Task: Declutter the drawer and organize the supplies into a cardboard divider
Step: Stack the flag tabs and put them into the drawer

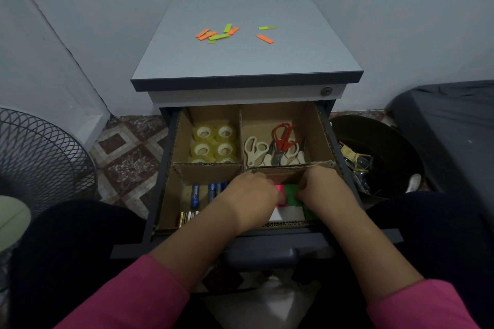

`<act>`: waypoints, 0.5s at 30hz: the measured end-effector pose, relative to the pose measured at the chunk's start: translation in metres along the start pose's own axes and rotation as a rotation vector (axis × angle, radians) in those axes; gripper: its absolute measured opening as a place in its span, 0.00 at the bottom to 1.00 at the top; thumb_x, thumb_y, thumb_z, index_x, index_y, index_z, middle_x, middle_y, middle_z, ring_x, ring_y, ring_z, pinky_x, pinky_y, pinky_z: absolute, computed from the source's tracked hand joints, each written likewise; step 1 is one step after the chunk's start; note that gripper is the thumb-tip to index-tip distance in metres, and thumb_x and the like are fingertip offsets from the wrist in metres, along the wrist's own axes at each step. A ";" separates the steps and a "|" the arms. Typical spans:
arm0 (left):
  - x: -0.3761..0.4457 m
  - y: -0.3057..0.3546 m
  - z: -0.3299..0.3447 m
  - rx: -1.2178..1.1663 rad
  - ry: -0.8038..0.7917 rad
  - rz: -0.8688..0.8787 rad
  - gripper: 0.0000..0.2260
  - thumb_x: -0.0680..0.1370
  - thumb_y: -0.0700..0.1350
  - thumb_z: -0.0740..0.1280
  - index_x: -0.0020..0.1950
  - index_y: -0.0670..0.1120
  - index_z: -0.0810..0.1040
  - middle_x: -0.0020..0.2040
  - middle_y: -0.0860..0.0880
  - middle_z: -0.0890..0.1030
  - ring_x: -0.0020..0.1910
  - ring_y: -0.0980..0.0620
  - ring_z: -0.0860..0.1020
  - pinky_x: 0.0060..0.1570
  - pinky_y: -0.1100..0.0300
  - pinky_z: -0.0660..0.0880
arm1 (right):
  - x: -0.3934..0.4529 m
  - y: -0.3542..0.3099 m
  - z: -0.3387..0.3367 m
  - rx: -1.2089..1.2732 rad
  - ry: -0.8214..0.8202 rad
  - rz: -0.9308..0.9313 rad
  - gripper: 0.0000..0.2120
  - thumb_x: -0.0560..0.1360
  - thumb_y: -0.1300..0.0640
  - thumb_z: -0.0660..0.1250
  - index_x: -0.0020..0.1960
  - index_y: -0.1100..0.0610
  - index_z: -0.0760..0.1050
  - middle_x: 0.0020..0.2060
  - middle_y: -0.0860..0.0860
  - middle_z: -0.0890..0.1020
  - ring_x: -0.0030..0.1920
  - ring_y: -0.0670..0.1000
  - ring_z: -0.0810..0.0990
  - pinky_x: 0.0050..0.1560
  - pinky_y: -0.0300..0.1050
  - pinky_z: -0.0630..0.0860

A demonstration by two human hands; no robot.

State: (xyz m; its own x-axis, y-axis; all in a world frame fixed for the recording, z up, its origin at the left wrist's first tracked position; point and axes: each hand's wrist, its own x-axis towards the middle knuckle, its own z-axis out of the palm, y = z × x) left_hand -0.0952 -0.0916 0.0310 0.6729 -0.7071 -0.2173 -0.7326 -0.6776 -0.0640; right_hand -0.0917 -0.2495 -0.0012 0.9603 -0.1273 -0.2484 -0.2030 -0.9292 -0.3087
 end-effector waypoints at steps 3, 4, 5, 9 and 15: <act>0.000 0.000 0.000 -0.004 -0.004 -0.007 0.21 0.81 0.39 0.56 0.71 0.55 0.70 0.58 0.46 0.77 0.59 0.44 0.72 0.56 0.51 0.68 | -0.002 -0.002 -0.001 -0.011 -0.008 0.000 0.03 0.71 0.61 0.66 0.43 0.57 0.79 0.33 0.51 0.77 0.38 0.54 0.80 0.39 0.45 0.78; -0.001 0.000 0.000 -0.004 -0.004 -0.007 0.21 0.81 0.40 0.56 0.71 0.55 0.70 0.58 0.46 0.77 0.59 0.44 0.72 0.56 0.51 0.68 | -0.002 -0.003 -0.002 -0.011 -0.013 0.002 0.04 0.72 0.61 0.66 0.44 0.57 0.80 0.33 0.52 0.77 0.39 0.54 0.80 0.39 0.45 0.78; -0.001 0.000 0.000 -0.006 -0.004 -0.007 0.21 0.81 0.40 0.56 0.71 0.55 0.69 0.58 0.46 0.77 0.60 0.44 0.72 0.56 0.51 0.68 | -0.002 -0.003 -0.002 -0.012 -0.011 0.005 0.04 0.72 0.60 0.66 0.44 0.57 0.80 0.33 0.52 0.77 0.39 0.55 0.80 0.39 0.45 0.78; -0.001 0.000 0.000 -0.012 0.005 -0.006 0.21 0.80 0.39 0.56 0.71 0.55 0.69 0.58 0.46 0.77 0.60 0.44 0.72 0.56 0.52 0.68 | -0.011 -0.001 -0.010 -0.096 0.054 0.012 0.03 0.75 0.62 0.64 0.46 0.59 0.77 0.34 0.50 0.72 0.42 0.55 0.80 0.37 0.43 0.72; 0.000 0.000 0.001 0.004 -0.012 -0.002 0.21 0.80 0.39 0.56 0.72 0.55 0.69 0.57 0.46 0.77 0.58 0.44 0.72 0.57 0.51 0.70 | -0.021 -0.007 -0.015 -0.200 -0.038 0.030 0.07 0.77 0.63 0.60 0.52 0.60 0.75 0.49 0.55 0.79 0.52 0.57 0.80 0.42 0.44 0.71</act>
State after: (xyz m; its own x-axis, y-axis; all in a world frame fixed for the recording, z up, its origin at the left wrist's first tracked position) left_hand -0.0947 -0.0914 0.0304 0.6729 -0.7035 -0.2288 -0.7319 -0.6780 -0.0678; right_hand -0.1074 -0.2452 0.0205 0.9456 -0.1463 -0.2907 -0.1858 -0.9760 -0.1131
